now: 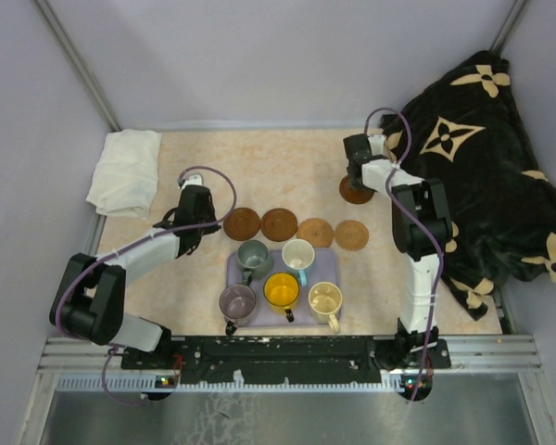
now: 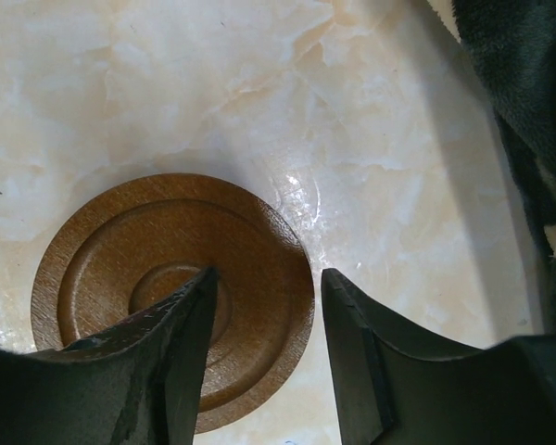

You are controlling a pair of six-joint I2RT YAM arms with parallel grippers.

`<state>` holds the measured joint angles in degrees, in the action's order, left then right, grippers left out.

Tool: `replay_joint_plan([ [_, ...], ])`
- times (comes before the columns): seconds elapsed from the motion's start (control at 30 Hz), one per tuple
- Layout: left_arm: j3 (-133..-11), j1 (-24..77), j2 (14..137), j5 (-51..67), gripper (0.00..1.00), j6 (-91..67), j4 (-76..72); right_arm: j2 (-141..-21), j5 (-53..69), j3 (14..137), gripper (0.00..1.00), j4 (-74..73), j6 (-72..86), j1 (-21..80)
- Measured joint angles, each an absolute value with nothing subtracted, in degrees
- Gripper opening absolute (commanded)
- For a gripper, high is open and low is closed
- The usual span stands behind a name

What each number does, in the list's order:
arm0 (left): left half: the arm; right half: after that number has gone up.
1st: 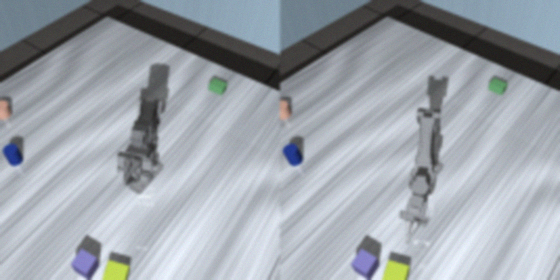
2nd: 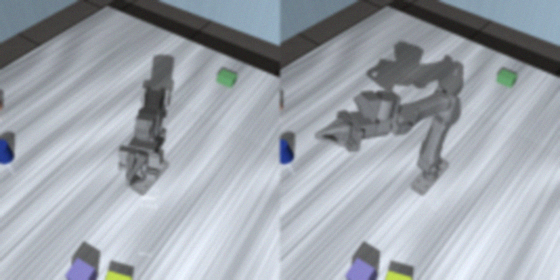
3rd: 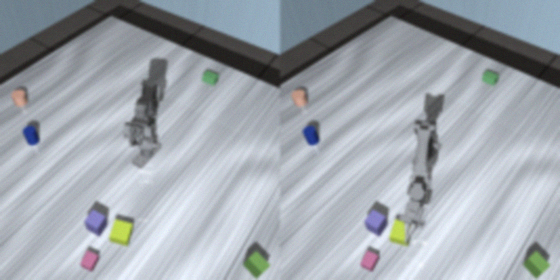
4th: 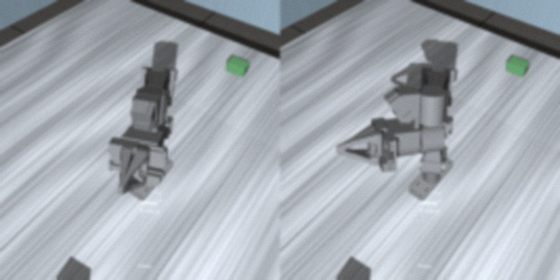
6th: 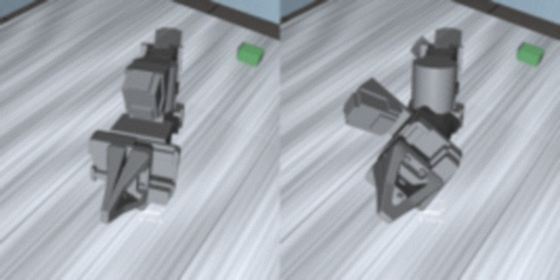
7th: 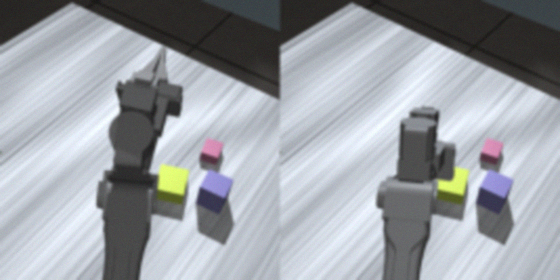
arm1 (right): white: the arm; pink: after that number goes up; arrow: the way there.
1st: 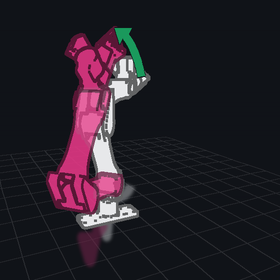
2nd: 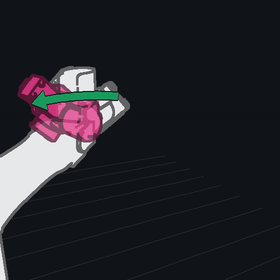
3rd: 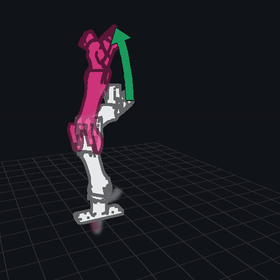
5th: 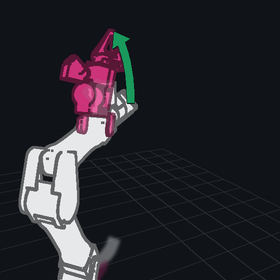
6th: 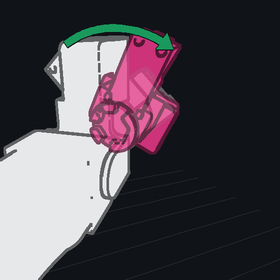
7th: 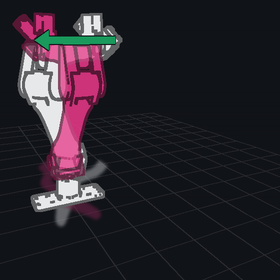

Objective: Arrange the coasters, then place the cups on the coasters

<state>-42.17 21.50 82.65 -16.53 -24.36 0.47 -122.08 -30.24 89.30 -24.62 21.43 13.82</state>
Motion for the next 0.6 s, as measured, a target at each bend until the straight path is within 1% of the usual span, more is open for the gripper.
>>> replay_joint_plan([
  [0.3, -42.74, 21.5, 83.15, -18.79, 0.39, -24.18, 0.58, -117.32, -26.72, 82.76, 0.54, -20.84, 17.23, 13.43],
  [0.33, -42.98, 21.5, 83.29, -19.33, 0.42, -24.12, 0.82, -116.77, -26.35, 82.41, 0.54, -20.8, 16.8, 13.69],
  [0.43, -43.4, 21.5, 83.66, -20.64, 0.47, -23.68, 1.1, -114.98, -25.91, 82.15, 0.56, -20.71, 15.86, 14.26],
  [0.6, -43.66, 21.5, 84.73, -21.56, 0.49, -23.0, 1.5, -110.15, -25.87, 82.11, 0.62, -20.6, 14.94, 16.47],
])
